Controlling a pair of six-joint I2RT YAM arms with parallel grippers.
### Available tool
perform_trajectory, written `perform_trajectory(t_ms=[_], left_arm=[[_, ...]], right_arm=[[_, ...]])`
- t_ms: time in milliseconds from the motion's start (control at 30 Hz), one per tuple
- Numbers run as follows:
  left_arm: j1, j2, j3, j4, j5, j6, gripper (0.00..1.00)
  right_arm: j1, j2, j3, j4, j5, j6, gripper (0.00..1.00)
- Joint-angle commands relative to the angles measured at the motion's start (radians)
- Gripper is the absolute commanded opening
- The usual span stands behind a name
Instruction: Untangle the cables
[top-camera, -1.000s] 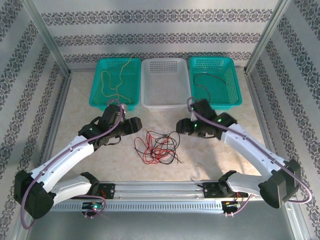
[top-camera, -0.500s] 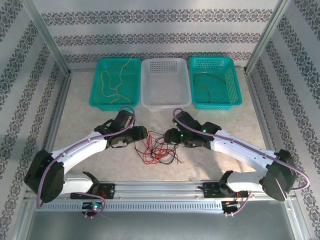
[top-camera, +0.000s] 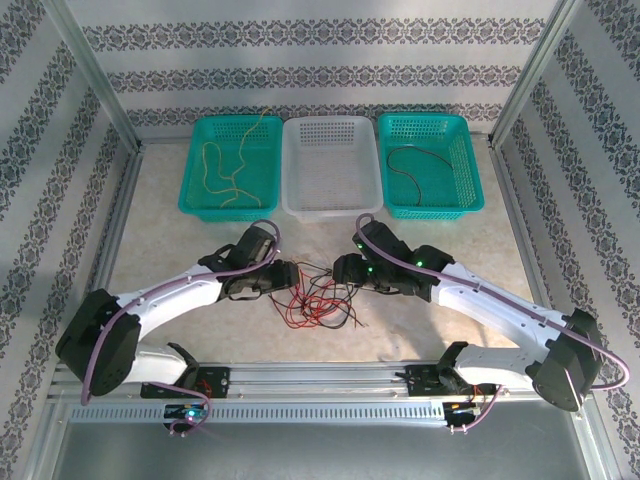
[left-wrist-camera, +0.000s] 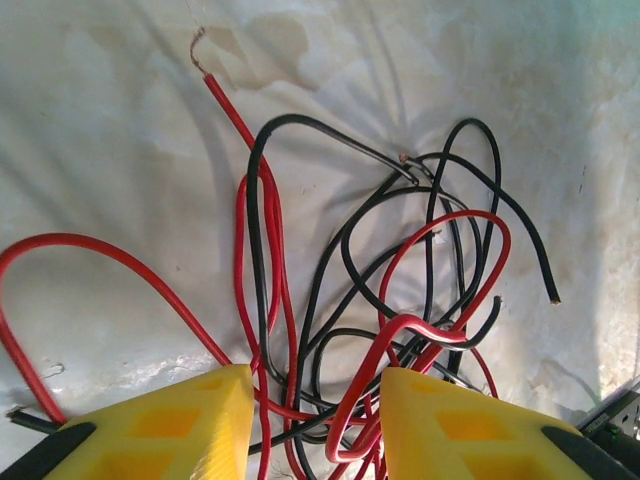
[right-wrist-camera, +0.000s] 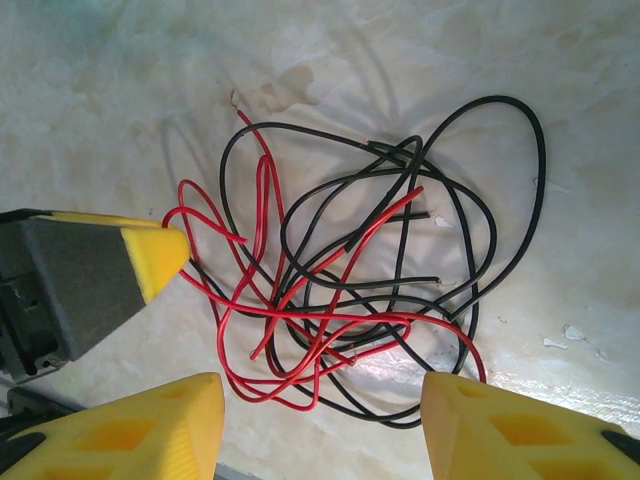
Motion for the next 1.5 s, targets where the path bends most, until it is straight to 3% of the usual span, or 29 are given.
perform_trajectory(t_ms=[0, 100, 267, 367, 833, 1000, 1467], left_arm=[[-0.017, 0.025, 0.002, 0.055, 0.012, 0.002, 0.34], [-0.020, 0.054, 0.019, 0.063, 0.023, 0.013, 0.27], [-0.023, 0.047, 0.082, 0.024, 0.035, 0.040, 0.05], [-0.025, -0.009, 0.133, -0.024, 0.039, 0.058, 0.00], [-0.037, -0.246, 0.448, -0.221, 0.122, 0.199, 0.00], [-0.037, -0.310, 0.486, -0.170, 0.133, 0.199, 0.00], [-0.018, -0.313, 0.442, -0.026, -0.016, 0.099, 0.00]], right_arm=[[-0.013, 0.009, 0.031, -0.024, 0.004, -0.004, 0.55], [-0.024, 0.009, 0.034, -0.024, 0.001, -0.011, 0.56], [-0.046, 0.006, 0.042, -0.030, -0.012, -0.030, 0.55], [-0.066, -0.004, 0.052, -0.038, -0.019, -0.044, 0.55], [-0.114, -0.005, 0.174, -0.038, -0.063, -0.101, 0.57], [-0.119, -0.010, 0.237, -0.040, -0.080, -0.137, 0.58], [-0.109, -0.111, 0.381, -0.046, -0.063, -0.280, 0.69]])
